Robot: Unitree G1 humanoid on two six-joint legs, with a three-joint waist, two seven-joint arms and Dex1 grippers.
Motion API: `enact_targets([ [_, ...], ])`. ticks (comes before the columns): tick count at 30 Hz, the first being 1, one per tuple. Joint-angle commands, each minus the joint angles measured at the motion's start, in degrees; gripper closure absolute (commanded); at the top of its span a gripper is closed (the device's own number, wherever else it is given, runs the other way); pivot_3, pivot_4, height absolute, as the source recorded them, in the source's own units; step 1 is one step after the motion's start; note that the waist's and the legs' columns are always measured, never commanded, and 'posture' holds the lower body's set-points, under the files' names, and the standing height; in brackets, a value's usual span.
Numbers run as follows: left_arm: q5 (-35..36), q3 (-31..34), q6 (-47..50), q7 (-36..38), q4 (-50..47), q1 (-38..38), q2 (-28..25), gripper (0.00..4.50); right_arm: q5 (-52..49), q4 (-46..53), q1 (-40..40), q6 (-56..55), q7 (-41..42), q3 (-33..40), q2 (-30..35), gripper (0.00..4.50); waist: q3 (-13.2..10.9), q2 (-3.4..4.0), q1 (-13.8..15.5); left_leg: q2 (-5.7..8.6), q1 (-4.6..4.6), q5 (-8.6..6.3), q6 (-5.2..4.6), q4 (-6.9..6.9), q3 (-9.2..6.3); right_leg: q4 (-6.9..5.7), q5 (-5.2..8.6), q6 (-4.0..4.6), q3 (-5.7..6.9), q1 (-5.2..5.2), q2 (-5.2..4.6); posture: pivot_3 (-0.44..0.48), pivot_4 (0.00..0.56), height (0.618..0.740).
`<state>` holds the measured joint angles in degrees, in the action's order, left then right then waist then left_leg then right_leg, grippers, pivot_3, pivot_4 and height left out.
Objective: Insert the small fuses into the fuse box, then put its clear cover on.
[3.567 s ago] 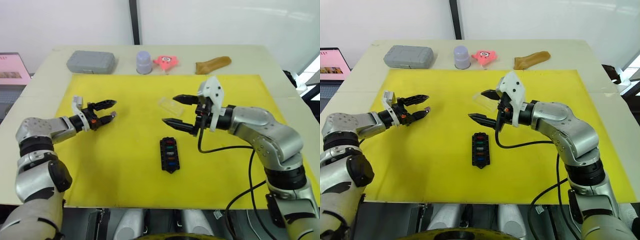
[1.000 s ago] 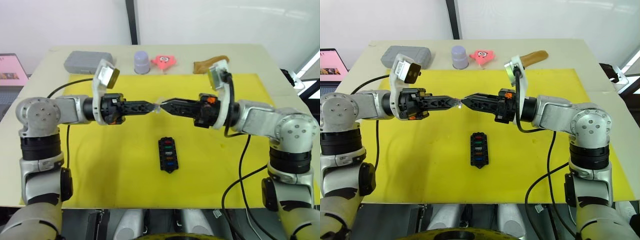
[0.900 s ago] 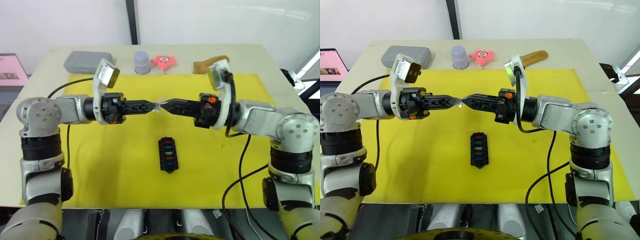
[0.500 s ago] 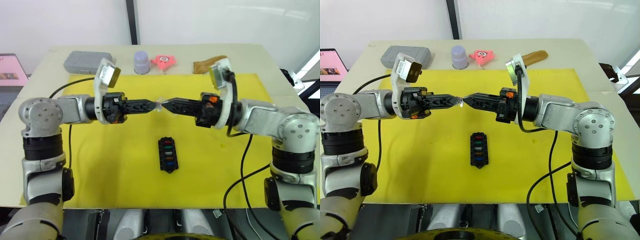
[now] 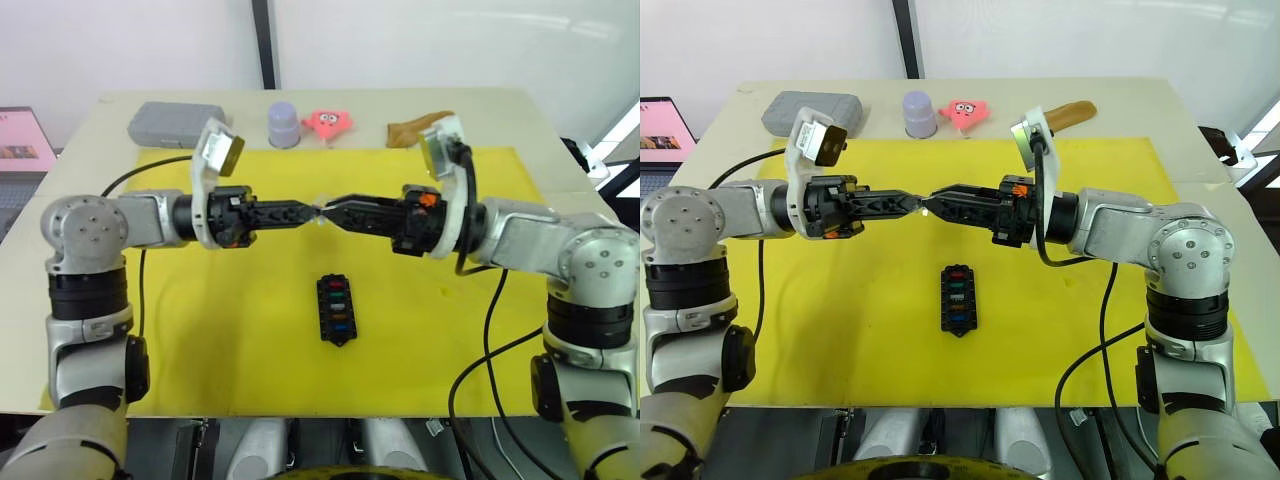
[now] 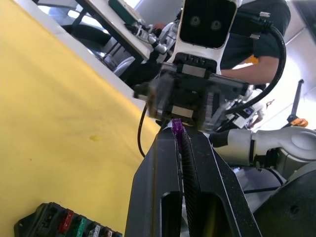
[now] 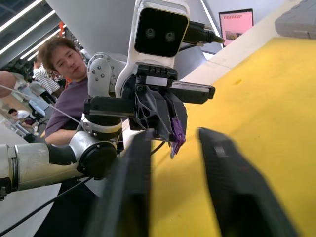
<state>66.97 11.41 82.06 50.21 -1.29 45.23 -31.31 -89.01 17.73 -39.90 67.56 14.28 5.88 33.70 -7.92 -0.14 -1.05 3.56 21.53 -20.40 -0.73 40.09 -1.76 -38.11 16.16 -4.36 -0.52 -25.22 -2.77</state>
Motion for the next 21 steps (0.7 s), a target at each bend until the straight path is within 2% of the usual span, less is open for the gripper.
enact_targets([
  [1,1.59,0.44,-0.55,-0.02,-1.40,1.30,-0.06,4.50,-0.43,1.23,-0.79,-1.31,-0.13,0.26,0.44,2.49,0.00,0.00,0.00,0.00,0.00,0.00,0.00,0.00,0.00,0.00,0.00,0.00,0.00,0.00,0.00,0.000,0.150,0.740],
  [7,2.26,0.81,-0.42,-0.74,-1.46,1.60,0.29,4.50,-0.10,0.91,-0.80,-0.88,-0.26,-0.06,0.63,2.49,0.00,0.00,0.02,0.00,0.00,0.00,0.00,0.00,0.00,0.00,0.00,0.00,0.00,0.00,0.00,0.000,0.150,0.740],
  [10,2.86,0.92,-0.52,-1.29,-1.57,1.66,0.48,4.50,0.21,0.88,-0.71,-0.74,-0.57,-0.46,0.58,3.29,0.00,0.00,0.00,0.00,0.00,0.00,0.00,0.00,0.00,0.01,0.00,0.00,0.00,0.00,0.00,0.000,0.150,0.740],
  [12,3.40,1.08,-0.49,-1.73,-1.63,1.74,0.69,4.50,0.33,0.90,-0.63,-0.71,-0.74,-0.73,0.62,4.25,0.00,0.00,0.02,0.00,0.00,0.00,0.00,0.00,0.00,0.01,0.00,0.00,0.00,0.00,0.00,0.000,0.150,0.740],
  [13,3.58,1.15,-0.45,-1.93,-1.66,1.76,0.75,4.50,0.28,0.92,-0.60,-0.72,-0.75,-0.78,0.65,4.47,0.00,0.00,0.03,0.00,0.01,0.00,0.00,0.00,0.00,0.01,0.00,0.00,0.00,0.00,0.00,0.000,0.150,0.740],
  [21,2.78,0.87,-1.08,-1.71,-1.72,1.18,0.35,4.50,-3.49,0.75,-0.58,-1.16,-1.09,0.29,1.28,4.47,-0.01,0.00,0.04,-0.01,0.01,0.00,0.00,0.00,0.00,0.02,0.00,0.00,0.00,0.01,0.00,0.000,0.150,0.740],
])
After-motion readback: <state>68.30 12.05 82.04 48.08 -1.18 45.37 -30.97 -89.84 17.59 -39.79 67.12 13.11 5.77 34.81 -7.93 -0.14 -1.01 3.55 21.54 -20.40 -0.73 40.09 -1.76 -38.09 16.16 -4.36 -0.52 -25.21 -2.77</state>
